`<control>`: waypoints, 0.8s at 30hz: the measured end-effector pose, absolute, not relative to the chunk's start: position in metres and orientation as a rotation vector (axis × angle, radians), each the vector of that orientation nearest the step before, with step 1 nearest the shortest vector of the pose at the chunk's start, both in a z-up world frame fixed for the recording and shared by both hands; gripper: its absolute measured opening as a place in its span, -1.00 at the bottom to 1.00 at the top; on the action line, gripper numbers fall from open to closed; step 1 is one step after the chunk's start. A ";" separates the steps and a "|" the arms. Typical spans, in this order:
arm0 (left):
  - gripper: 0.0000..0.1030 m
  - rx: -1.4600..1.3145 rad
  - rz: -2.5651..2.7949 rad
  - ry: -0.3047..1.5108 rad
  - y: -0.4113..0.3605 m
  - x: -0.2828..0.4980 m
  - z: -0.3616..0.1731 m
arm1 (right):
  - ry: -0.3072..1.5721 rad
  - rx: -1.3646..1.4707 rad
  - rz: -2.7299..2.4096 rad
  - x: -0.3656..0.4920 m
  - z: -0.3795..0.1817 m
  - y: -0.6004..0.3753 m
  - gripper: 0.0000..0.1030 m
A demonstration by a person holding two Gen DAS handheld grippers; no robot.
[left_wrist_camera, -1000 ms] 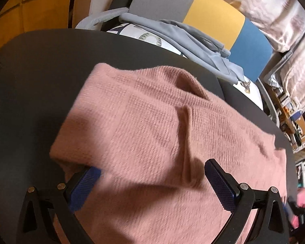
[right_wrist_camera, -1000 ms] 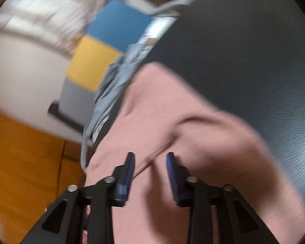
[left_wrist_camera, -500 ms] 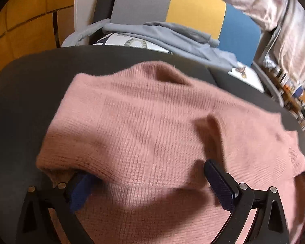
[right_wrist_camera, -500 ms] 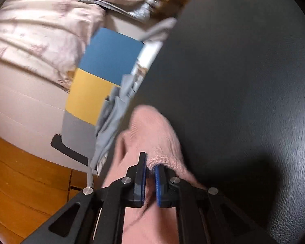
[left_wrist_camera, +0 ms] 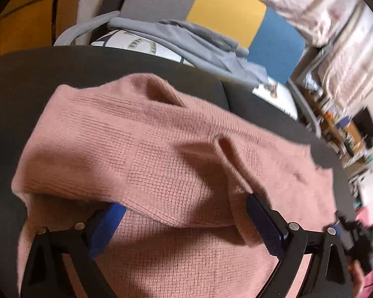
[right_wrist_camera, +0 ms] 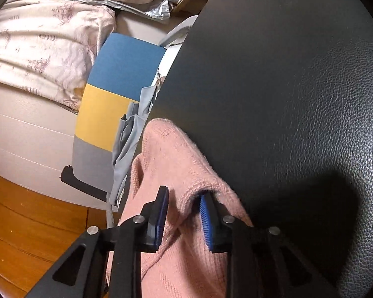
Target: Fold clothes
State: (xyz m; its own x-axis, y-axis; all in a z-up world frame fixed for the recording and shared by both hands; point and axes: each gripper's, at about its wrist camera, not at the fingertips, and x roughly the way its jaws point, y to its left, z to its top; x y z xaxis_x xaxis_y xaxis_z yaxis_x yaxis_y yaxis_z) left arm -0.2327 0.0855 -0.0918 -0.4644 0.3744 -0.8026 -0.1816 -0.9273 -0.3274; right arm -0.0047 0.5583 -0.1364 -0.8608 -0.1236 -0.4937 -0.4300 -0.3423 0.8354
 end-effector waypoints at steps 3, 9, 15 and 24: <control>0.91 -1.399 2.387 -0.360 0.070 -0.226 -0.091 | 1.657 -0.749 2.325 -0.012 -0.134 0.555 -0.52; 0.92 -1.362 2.263 -0.540 0.050 -0.219 -0.089 | 1.541 -0.790 2.385 -0.021 -0.127 0.547 -0.52; 0.92 -1.372 2.304 -0.405 0.080 -0.224 -0.091 | 1.473 -0.779 2.417 -0.019 -0.124 0.542 -0.56; -0.76 -1.296 2.329 -0.278 0.084 -0.225 -0.052 | 1.462 -0.813 2.439 -0.019 -0.121 0.542 -0.50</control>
